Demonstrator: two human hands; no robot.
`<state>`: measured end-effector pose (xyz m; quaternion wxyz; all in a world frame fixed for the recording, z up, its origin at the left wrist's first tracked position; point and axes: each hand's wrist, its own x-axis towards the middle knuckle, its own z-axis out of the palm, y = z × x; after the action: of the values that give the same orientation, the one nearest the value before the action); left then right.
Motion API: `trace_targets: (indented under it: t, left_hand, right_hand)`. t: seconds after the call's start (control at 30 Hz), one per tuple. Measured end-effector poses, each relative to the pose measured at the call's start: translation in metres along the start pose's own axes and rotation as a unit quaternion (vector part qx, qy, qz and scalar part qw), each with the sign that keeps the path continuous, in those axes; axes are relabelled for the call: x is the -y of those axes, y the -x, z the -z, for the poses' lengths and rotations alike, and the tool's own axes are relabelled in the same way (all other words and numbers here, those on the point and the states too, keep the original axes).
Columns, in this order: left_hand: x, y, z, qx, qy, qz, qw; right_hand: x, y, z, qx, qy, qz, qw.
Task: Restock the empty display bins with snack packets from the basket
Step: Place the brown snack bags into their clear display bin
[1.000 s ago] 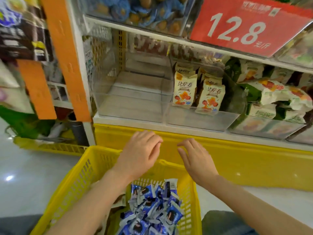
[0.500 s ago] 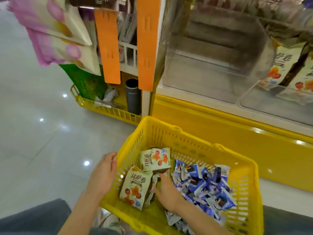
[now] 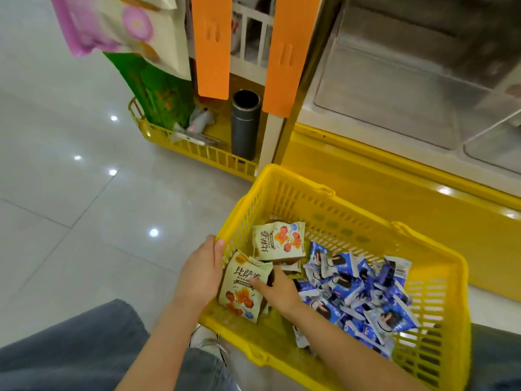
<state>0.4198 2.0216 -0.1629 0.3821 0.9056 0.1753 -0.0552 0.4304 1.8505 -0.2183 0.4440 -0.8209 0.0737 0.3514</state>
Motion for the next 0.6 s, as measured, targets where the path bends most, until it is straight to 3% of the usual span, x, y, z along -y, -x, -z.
trace_targets:
  t: [0.27,0.4,0.5,0.6]
  left_hand:
    - [-0.002,0.001,0.004,0.053,0.025,0.063,0.996]
    - [-0.018,0.009,0.008,-0.029,-0.051,0.028,0.998]
    - [-0.045,0.016,0.018,-0.029,0.092,-0.031,0.995]
    - [-0.068,0.024,0.028,0.093,0.267,0.007,0.959]
  right_hand:
    - [0.024,0.036,0.059,-0.035,0.026,0.104,0.994]
    - [0.051,0.058,0.097,-0.057,0.044,0.136,0.988]
    - [0.067,0.069,0.109,-0.059,0.049,0.161,0.984]
    - [0.083,0.076,0.108,-0.056,0.037,0.177,0.982]
